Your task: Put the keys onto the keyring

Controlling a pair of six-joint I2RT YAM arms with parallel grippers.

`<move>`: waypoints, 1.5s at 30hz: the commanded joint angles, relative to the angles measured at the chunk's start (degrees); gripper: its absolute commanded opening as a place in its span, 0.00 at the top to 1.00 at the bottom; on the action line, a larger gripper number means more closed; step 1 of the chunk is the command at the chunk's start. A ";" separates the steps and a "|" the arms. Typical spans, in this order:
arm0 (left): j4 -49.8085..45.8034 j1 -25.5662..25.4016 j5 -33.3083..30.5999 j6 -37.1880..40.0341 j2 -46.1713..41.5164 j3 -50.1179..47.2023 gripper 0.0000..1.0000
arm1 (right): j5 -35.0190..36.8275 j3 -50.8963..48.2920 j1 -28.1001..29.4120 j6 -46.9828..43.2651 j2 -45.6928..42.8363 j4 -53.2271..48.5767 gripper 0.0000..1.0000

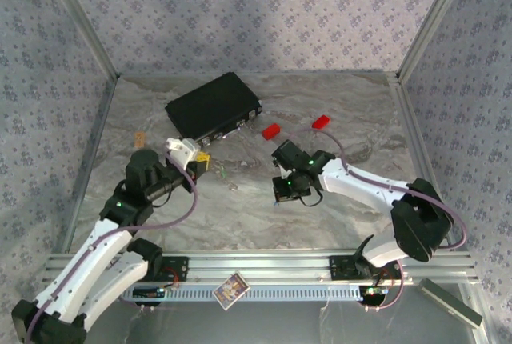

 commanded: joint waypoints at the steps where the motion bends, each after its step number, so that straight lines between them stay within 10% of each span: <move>1: -0.68 -1.87 6.54 2.71 1.86 4.11 1.00 | -4.21 -0.53 -0.89 -5.75 0.85 -2.95 1.00; 27: -1.76 -6.59 2.60 6.56 5.34 4.47 1.00 | -1.82 6.78 -3.63 -5.97 17.17 3.04 0.99; 34: -1.96 -6.62 2.44 6.97 5.28 4.42 1.00 | -2.06 7.13 -3.75 -6.00 17.31 2.87 0.74; 45: -2.72 -6.64 2.21 7.16 4.45 4.26 1.00 | -2.04 10.45 -3.86 -7.87 19.48 0.11 0.71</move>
